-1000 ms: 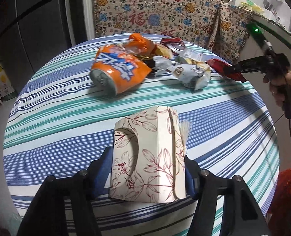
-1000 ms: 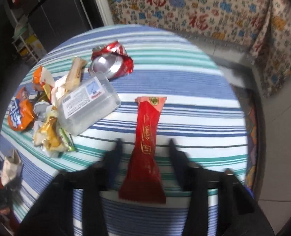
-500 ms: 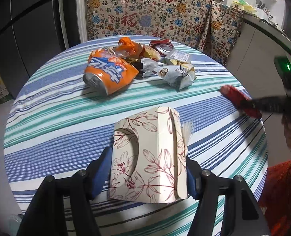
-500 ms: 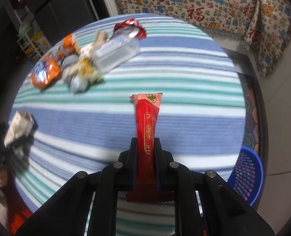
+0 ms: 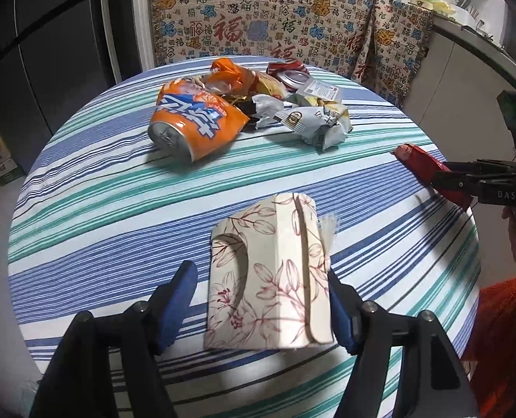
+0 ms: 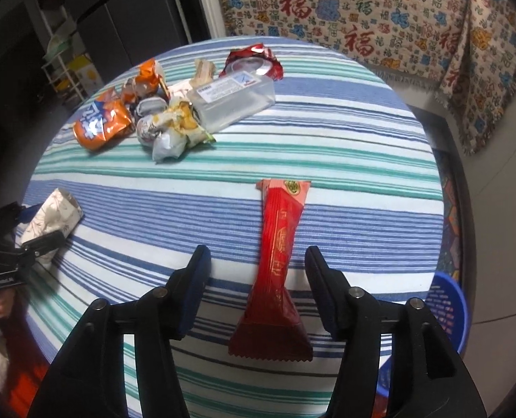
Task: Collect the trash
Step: 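Grasp the floral paper cup with the left tool while the right tool grasps the red wrapper, then carry the cup and red wrapper to the wastebasket and open both tools, then move both tools back over the table toward the remaining trash, then grasp the orange chip bag with the left tool while the right tool grasps the white snack wrapper, then carry the chip bag and white wrapper over the blue wastebasket with both tools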
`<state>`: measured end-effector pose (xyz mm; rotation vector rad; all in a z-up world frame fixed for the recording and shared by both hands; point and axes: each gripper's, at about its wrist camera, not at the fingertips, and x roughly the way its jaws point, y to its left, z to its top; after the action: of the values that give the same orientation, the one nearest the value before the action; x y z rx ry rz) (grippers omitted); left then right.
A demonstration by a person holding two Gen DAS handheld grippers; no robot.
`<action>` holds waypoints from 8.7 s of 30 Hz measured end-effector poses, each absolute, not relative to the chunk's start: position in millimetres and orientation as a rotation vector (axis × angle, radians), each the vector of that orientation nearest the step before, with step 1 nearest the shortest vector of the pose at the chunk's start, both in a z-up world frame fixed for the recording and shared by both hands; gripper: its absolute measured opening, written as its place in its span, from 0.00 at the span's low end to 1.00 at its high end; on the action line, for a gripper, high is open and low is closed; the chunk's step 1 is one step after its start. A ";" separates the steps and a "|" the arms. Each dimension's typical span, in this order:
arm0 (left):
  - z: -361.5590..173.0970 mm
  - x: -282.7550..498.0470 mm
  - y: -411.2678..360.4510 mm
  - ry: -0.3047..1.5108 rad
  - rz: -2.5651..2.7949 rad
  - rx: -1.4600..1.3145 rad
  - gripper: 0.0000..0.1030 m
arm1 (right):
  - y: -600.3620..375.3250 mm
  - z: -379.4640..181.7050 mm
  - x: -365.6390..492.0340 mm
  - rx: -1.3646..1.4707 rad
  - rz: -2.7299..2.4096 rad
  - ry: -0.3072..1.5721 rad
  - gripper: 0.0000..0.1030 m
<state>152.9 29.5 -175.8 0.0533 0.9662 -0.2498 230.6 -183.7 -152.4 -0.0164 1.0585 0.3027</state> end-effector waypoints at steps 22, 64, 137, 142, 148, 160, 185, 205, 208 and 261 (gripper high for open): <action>-165.3 146.9 2.2 0.946 -0.262 0.149 0.38 | -193.1 -166.6 253.5 0.068 0.315 1.099 0.16; -138.5 196.7 -302.6 0.915 -0.681 0.062 0.34 | -457.4 -148.4 185.1 0.346 -0.052 1.080 0.08; -181.9 162.1 -63.5 0.938 -0.185 0.052 0.71 | -256.9 -111.8 200.1 0.067 0.144 0.784 0.93; -185.5 172.4 -20.1 0.944 -0.117 0.022 0.71 | -183.1 -143.2 204.7 -0.020 0.272 0.857 0.93; -190.6 185.4 1.4 0.944 -0.078 0.038 0.71 | -143.7 -170.4 213.7 -0.065 0.339 0.923 0.93; -197.4 209.2 19.0 0.952 -0.040 0.039 1.00 | -135.5 -180.6 224.0 -0.143 0.354 0.964 0.93; -196.6 234.9 41.6 0.952 -0.185 0.100 1.00 | -68.7 -160.4 316.4 -0.163 0.493 0.904 0.62; -159.4 260.6 97.7 0.802 -0.193 -0.221 1.00 | -124.0 -147.3 208.9 -0.035 0.462 0.921 0.34; -161.6 272.7 91.9 0.820 -0.202 -0.230 0.99 | -125.5 -148.6 208.6 -0.031 0.462 0.918 0.34; -142.4 191.3 -30.5 0.863 -0.336 -0.030 0.59 | -205.9 -123.1 207.2 0.140 0.363 0.890 0.30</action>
<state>191.3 -30.5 -142.4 -0.0299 0.8628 -0.3356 207.2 -205.9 -123.1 0.1403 0.8896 0.3626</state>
